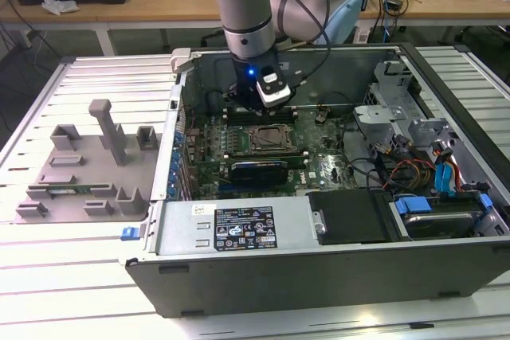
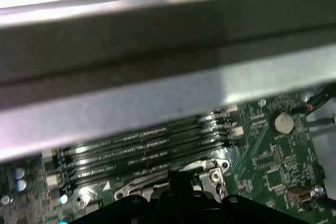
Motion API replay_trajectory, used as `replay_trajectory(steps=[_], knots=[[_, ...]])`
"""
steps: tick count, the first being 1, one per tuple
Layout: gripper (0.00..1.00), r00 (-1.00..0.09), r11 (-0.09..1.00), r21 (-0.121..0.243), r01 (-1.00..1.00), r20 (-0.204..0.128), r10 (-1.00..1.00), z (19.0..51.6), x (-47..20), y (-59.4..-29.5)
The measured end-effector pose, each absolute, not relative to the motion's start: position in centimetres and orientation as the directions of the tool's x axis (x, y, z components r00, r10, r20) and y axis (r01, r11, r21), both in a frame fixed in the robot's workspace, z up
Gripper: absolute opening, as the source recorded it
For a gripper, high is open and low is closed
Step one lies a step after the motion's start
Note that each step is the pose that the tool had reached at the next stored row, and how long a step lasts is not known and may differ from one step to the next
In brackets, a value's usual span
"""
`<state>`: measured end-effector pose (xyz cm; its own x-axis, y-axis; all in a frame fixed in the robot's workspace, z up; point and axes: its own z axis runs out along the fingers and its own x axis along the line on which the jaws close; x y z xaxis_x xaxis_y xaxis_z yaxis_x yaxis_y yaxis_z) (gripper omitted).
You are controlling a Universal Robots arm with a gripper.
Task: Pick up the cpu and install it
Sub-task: 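Install the first cpu locking lever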
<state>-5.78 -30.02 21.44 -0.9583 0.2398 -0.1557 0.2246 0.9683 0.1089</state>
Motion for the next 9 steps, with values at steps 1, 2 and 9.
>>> replay_trajectory(steps=[1, 2, 9], knots=[[0.11, -0.959, 0.969, 0.102, 0.226, -0.150, 0.240, 21.47, -5.74, -30.12], [0.11, -0.960, 0.969, 0.094, 0.228, -0.144, 0.240, 21.50, -5.70, -30.23], [0.11, -0.965, 0.971, 0.059, 0.233, -0.112, 0.239, 21.58, -5.14, -30.50]])
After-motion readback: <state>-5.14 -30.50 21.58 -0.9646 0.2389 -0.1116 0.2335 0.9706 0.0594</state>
